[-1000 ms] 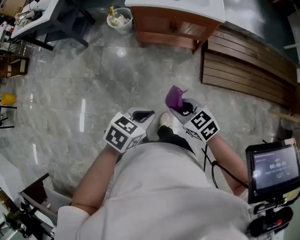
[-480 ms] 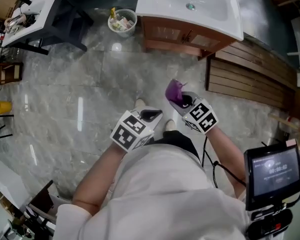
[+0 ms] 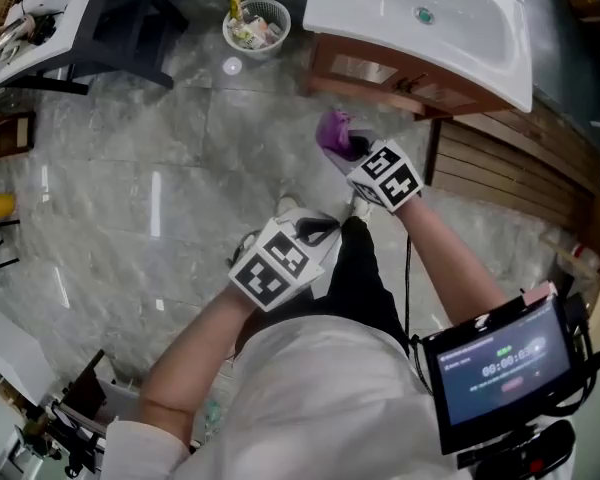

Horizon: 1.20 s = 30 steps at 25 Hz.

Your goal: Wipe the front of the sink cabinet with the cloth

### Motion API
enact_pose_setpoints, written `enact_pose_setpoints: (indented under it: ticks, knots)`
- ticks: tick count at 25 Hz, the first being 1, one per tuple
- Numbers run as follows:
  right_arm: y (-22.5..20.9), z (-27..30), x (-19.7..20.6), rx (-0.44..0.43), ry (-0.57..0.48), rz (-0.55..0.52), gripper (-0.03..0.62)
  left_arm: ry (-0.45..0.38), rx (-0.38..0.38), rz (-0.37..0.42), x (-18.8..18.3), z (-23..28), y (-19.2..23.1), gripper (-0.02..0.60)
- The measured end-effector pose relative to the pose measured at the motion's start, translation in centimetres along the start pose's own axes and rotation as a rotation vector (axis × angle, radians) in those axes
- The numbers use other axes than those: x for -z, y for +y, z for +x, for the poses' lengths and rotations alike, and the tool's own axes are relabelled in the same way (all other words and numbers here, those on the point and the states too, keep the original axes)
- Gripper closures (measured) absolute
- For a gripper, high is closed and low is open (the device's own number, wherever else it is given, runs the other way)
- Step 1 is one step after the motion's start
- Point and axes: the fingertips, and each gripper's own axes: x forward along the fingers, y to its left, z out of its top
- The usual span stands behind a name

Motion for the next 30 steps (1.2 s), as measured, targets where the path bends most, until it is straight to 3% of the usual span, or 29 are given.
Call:
enact_pose_setpoints:
  ticks: [7,16,22,30]
  knots:
    - [-8.2,7.5,-2.2,-0.013,0.040,-0.064,0.511,-0.055,-0.026,-0.106,-2.0,4.4,4.4,0.575]
    - [-15.0,12.8,-2.7,-0.026,0.062,-0.114,0.511,-0.061,-0.028,-0.130,-4.5,8.1,7.2,0.575]
    - [-18.2,13.0,-1.6,-0.009,0.061,-0.074,0.511,-0.053,-0.027,-0.133,-5.5,9.2,8.9,0.575]
    - [-22.3,10.4,0.7,0.059,0.015,0.087,0.511,-0.021,0.014,-0.100,-6.7,11.3,8.8,0.575]
